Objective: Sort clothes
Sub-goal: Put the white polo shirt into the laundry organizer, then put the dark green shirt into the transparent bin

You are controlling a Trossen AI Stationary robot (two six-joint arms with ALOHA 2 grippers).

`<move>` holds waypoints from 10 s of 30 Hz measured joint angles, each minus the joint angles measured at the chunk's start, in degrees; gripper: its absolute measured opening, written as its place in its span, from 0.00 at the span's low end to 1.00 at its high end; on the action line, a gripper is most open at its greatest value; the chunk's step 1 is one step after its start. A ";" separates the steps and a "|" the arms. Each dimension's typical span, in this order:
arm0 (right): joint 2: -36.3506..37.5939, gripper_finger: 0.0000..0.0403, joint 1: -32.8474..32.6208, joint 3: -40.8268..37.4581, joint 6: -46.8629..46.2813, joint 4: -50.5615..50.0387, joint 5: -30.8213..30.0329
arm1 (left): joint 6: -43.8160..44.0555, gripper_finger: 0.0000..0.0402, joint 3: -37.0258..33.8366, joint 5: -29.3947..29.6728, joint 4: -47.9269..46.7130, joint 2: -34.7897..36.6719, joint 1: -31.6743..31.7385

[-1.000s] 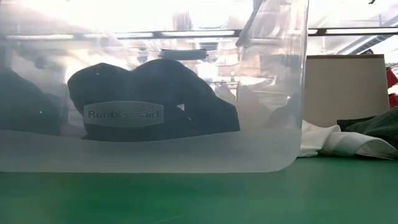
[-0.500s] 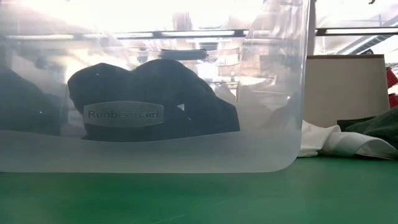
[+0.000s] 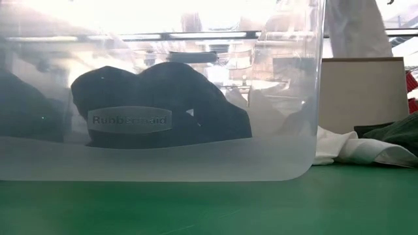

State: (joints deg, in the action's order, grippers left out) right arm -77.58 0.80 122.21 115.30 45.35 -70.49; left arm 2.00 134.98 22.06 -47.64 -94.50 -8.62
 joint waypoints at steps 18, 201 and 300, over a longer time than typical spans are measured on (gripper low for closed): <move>0.18 0.04 5.23 -6.85 -5.81 -0.26 -0.55 | 0.00 0.66 0.00 -0.09 -0.07 0.00 -0.02; 6.62 0.02 36.16 -49.40 -123.61 -99.08 41.95 | 0.46 0.66 -0.13 -0.11 -11.70 -1.03 -0.02; 25.35 0.02 -23.94 -53.96 -129.51 -96.13 57.21 | 25.54 0.66 -47.50 44.90 -6.52 19.89 -40.86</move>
State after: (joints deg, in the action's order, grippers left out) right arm -52.23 -23.15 68.25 -14.21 -50.78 -13.28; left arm 27.54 87.48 66.96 -54.15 -74.61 -49.48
